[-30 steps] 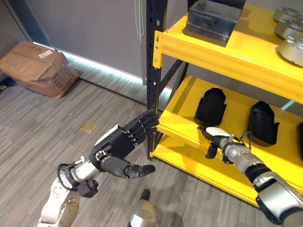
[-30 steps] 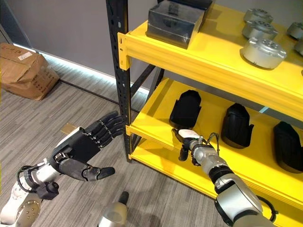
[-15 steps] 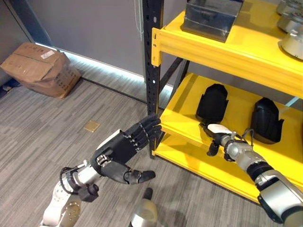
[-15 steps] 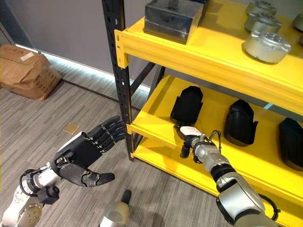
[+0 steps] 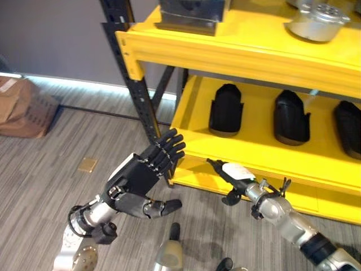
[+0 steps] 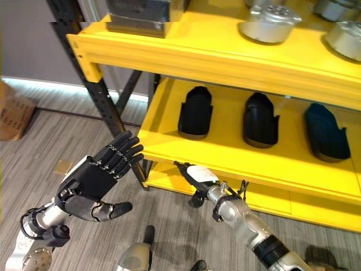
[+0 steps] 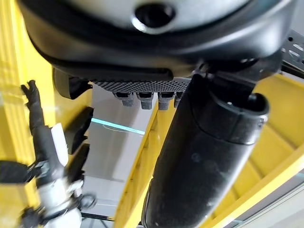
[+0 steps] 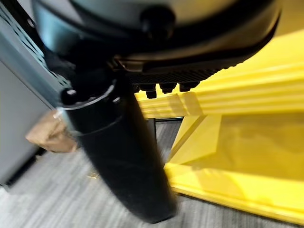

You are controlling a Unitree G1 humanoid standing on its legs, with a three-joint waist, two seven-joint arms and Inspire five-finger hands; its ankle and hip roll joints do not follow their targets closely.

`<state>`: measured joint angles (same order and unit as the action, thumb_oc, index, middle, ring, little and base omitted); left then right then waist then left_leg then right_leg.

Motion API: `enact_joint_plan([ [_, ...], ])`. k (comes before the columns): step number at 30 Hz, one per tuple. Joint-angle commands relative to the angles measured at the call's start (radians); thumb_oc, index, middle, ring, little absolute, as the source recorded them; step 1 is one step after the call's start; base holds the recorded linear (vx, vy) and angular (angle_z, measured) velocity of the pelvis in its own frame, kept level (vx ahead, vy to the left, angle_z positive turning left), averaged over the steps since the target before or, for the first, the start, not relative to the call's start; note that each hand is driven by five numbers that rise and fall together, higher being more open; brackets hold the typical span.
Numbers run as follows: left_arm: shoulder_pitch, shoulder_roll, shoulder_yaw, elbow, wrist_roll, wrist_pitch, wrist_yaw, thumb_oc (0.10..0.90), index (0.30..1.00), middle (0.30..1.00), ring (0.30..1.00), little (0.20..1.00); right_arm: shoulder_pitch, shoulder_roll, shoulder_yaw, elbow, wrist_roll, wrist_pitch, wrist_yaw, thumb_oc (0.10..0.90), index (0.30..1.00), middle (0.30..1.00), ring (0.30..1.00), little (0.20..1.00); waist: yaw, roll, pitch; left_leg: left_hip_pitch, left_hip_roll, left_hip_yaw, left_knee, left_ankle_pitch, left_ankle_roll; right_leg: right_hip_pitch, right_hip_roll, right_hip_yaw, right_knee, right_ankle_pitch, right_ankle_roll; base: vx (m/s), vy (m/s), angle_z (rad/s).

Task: Move parts from the plastic box to the shelf.

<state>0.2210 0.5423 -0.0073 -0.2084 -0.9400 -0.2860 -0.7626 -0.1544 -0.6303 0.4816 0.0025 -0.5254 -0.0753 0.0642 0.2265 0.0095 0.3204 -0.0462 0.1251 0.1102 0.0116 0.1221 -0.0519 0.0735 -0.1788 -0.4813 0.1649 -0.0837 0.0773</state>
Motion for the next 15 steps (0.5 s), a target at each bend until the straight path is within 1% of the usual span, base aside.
enact_joint_plan([
  [1,-0.009,-0.003,0.003,-0.107,-0.067,-0.107,0.015,0.9,1.0,1.0,1.0,1.0,-0.091,-0.038,-0.076,-0.106,0.082,-0.155,-0.139,0.9,1.0,1.0,1.0,1.0,-0.032,-0.034,-0.059,0.031,0.031,0.038,0.036,-0.079,-0.006,0.016,0.024,0.077,-0.039,0.023,-0.003,-0.08,0.07,-0.28],
  [2,-0.01,-0.008,-0.001,-0.108,-0.055,-0.118,0.029,0.9,1.0,1.0,1.0,1.0,-0.068,-0.033,-0.098,-0.137,0.093,-0.172,-0.145,0.9,1.0,1.0,1.0,1.0,-0.045,-0.034,-0.064,0.037,0.032,0.049,0.031,-0.081,-0.004,0.016,0.024,0.087,-0.048,0.027,-0.001,-0.09,0.082,-0.26],
  [3,-0.009,-0.012,-0.004,-0.111,-0.047,-0.122,0.041,0.9,1.0,1.0,1.0,1.0,-0.047,-0.03,-0.118,-0.163,0.1,-0.204,-0.171,0.9,1.0,1.0,1.0,1.0,-0.056,-0.033,-0.069,0.043,0.033,0.058,0.026,-0.082,-0.004,0.015,0.025,0.096,-0.056,0.031,0.001,-0.1,0.1,-0.21],
  [5,0.0,-0.018,-0.006,-0.116,-0.058,-0.116,0.057,0.9,1.0,1.0,1.0,1.0,-0.005,-0.017,-0.166,-0.211,0.137,-0.26,-0.222,0.9,1.0,1.0,1.0,1.0,-0.08,-0.031,-0.08,0.055,0.037,0.078,0.018,-0.085,-0.004,0.017,0.024,0.109,-0.071,0.038,0.004,-0.09,0.108,-0.2],
  [6,0.002,-0.022,-0.006,-0.115,-0.055,-0.118,0.067,0.9,1.0,1.0,1.0,1.0,0.013,-0.001,-0.192,-0.229,0.168,-0.288,-0.259,0.9,1.0,1.0,1.0,1.0,-0.093,-0.029,-0.086,0.062,0.038,0.089,0.014,-0.087,-0.004,0.017,0.024,0.117,-0.08,0.042,0.005,-0.07,0.11,-0.19],
  [7,0.004,-0.024,-0.005,-0.113,-0.05,-0.127,0.075,0.9,1.0,1.0,1.0,1.0,0.028,0.017,-0.222,-0.239,0.216,-0.309,-0.275,0.9,1.0,1.0,1.0,1.0,-0.104,-0.029,-0.092,0.067,0.038,0.098,0.011,-0.089,-0.004,0.017,0.024,0.124,-0.088,0.045,0.006,-0.07,0.092,-0.24],
  [8,0.004,-0.025,-0.005,-0.112,-0.05,-0.13,0.074,0.9,1.0,1.0,1.0,1.0,0.032,0.022,-0.231,-0.241,0.24,-0.304,-0.287,0.9,1.0,1.0,1.0,1.0,-0.108,-0.029,-0.096,0.066,0.037,0.1,0.009,-0.088,-0.003,0.016,0.024,0.126,-0.092,0.049,0.006,-0.05,0.074,-0.28],
  [10,0.006,-0.033,-0.001,-0.111,-0.043,-0.142,0.085,0.9,1.0,1.0,1.0,1.0,0.053,0.067,-0.274,-0.21,0.327,-0.339,-0.31,0.9,1.0,1.0,1.0,1.0,-0.127,-0.029,-0.107,0.078,0.036,0.118,0.001,-0.092,-0.005,0.018,0.025,0.137,-0.112,0.058,0.008,-0.05,0.078,-0.21],
  [11,0.014,-0.035,0.009,-0.109,-0.039,-0.154,0.09,0.9,1.0,1.0,1.0,1.0,0.07,0.088,-0.305,-0.192,0.379,-0.351,-0.28,0.9,1.0,1.0,1.0,1.0,-0.136,-0.028,-0.114,0.087,0.035,0.13,-0.006,-0.095,-0.005,0.021,0.025,0.14,-0.127,0.064,0.01,-0.06,0.081,-0.15],
  [12,0.018,-0.039,0.016,-0.107,-0.041,-0.163,0.091,0.9,1.0,1.0,1.0,1.0,0.091,0.105,-0.327,-0.186,0.447,-0.345,-0.252,0.9,1.0,1.0,1.0,1.0,-0.144,-0.028,-0.119,0.094,0.033,0.139,-0.012,-0.095,-0.006,0.022,0.024,0.14,-0.139,0.073,0.012,-0.08,0.078,-0.2],
  [13,0.031,-0.047,0.028,-0.107,-0.066,-0.159,0.077,0.9,1.0,1.0,1.0,1.0,0.127,0.134,-0.348,-0.178,0.55,-0.321,-0.194,0.9,1.0,1.0,1.0,1.0,-0.155,-0.028,-0.125,0.106,0.032,0.154,-0.019,-0.097,-0.009,0.026,0.022,0.141,-0.159,0.084,0.016,-0.08,0.073,-0.35],
  [15,0.048,-0.065,0.05,-0.094,-0.068,-0.165,0.077,0.9,1.0,1.0,1.0,1.0,0.173,0.181,-0.368,-0.142,0.756,-0.295,-0.134,0.9,1.0,1.0,1.0,1.0,-0.172,-0.028,-0.135,0.126,0.032,0.178,-0.035,-0.095,-0.012,0.033,0.02,0.144,-0.191,0.102,0.019,-0.06,0.063,-0.33],
])
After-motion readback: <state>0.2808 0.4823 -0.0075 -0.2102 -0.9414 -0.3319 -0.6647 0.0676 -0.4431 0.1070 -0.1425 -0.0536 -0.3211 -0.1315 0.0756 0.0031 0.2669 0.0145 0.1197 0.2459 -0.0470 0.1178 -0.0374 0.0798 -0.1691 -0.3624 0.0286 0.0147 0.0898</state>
